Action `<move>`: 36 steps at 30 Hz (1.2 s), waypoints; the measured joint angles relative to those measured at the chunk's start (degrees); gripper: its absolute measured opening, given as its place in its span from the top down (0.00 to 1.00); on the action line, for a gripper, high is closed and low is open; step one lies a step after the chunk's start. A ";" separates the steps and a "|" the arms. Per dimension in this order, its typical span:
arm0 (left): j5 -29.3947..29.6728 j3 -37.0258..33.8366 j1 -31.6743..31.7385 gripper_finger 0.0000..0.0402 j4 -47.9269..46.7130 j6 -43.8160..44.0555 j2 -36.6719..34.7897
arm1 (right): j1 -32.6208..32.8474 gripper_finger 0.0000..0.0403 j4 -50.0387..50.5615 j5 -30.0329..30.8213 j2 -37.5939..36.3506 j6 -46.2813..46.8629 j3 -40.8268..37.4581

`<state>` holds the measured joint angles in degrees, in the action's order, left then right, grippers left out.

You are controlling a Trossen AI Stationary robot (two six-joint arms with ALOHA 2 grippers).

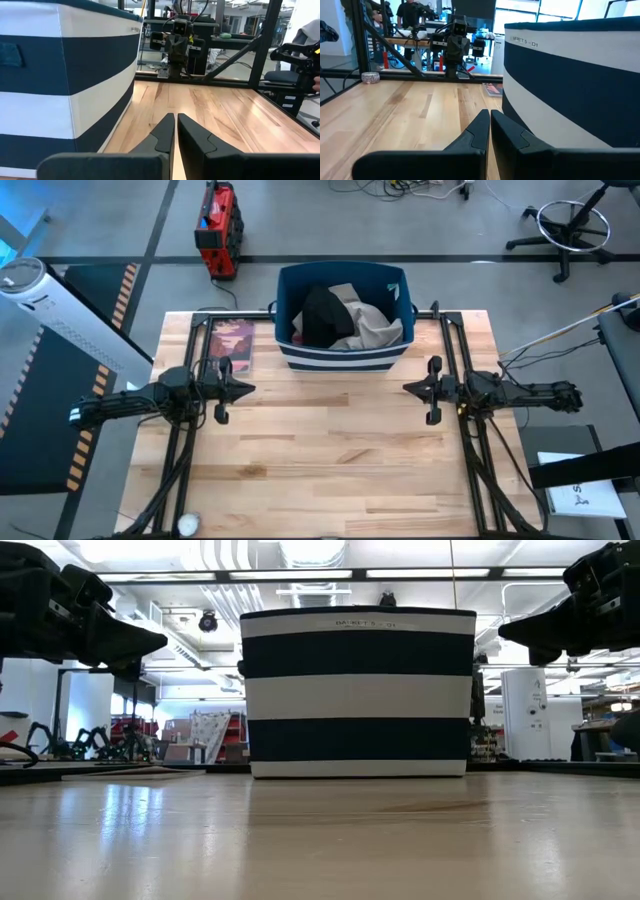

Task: Sort clothes
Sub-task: Return to Home Position

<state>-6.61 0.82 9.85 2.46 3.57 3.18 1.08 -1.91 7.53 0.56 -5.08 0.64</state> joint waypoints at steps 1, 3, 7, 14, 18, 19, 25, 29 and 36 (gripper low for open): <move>0.00 0.00 0.00 0.98 0.01 0.00 0.00 | 0.00 0.99 0.00 0.00 0.00 -0.02 0.00; 0.00 0.02 0.00 0.98 0.03 0.00 -0.07 | 0.00 0.99 -0.02 0.00 0.00 0.04 0.00; 0.00 0.07 0.00 0.99 0.04 0.49 -0.09 | 0.00 0.99 -0.02 0.00 0.00 0.04 0.00; -0.02 0.17 0.00 0.98 0.06 1.95 1.02 | 0.01 0.99 -0.02 0.00 0.00 0.00 0.00; 0.00 0.20 0.00 0.96 0.08 1.98 2.23 | 0.01 0.99 -0.02 0.00 0.00 0.03 0.00; 0.00 0.20 0.00 0.96 0.06 2.01 2.55 | 0.01 0.99 -0.02 0.00 0.00 0.02 0.00; 0.00 0.22 0.00 0.98 0.09 5.52 4.67 | 0.02 0.99 -0.04 0.00 0.00 0.10 0.00; 0.00 0.22 -0.01 0.99 0.21 6.82 6.02 | 0.00 0.99 -0.04 0.00 0.00 0.08 0.00; -1.56 -0.17 -0.07 0.98 11.15 3.54 5.70 | 0.02 0.99 -0.07 0.00 0.00 0.02 0.00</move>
<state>-8.17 0.64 9.78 13.61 7.12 8.88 1.10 -1.98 7.53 0.56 -5.06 0.64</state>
